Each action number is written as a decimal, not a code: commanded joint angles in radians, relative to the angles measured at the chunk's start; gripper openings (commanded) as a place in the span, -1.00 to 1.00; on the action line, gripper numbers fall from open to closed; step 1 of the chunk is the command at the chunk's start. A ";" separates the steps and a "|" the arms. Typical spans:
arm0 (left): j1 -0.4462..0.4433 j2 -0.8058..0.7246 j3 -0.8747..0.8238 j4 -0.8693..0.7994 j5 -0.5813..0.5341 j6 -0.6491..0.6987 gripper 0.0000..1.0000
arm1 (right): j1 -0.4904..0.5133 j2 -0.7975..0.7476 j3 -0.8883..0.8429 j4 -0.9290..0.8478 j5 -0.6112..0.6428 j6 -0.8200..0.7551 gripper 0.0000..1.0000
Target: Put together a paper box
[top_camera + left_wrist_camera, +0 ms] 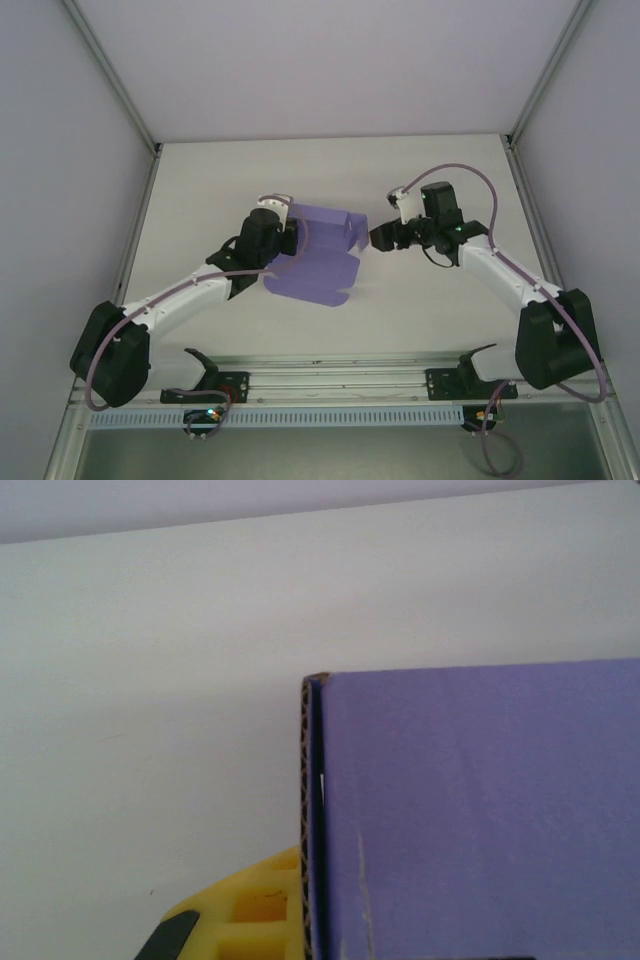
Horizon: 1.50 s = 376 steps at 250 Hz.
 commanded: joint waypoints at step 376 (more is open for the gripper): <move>-0.038 0.001 0.037 -0.025 -0.085 -0.031 -1.00 | 0.214 0.061 0.051 0.120 0.126 0.056 0.08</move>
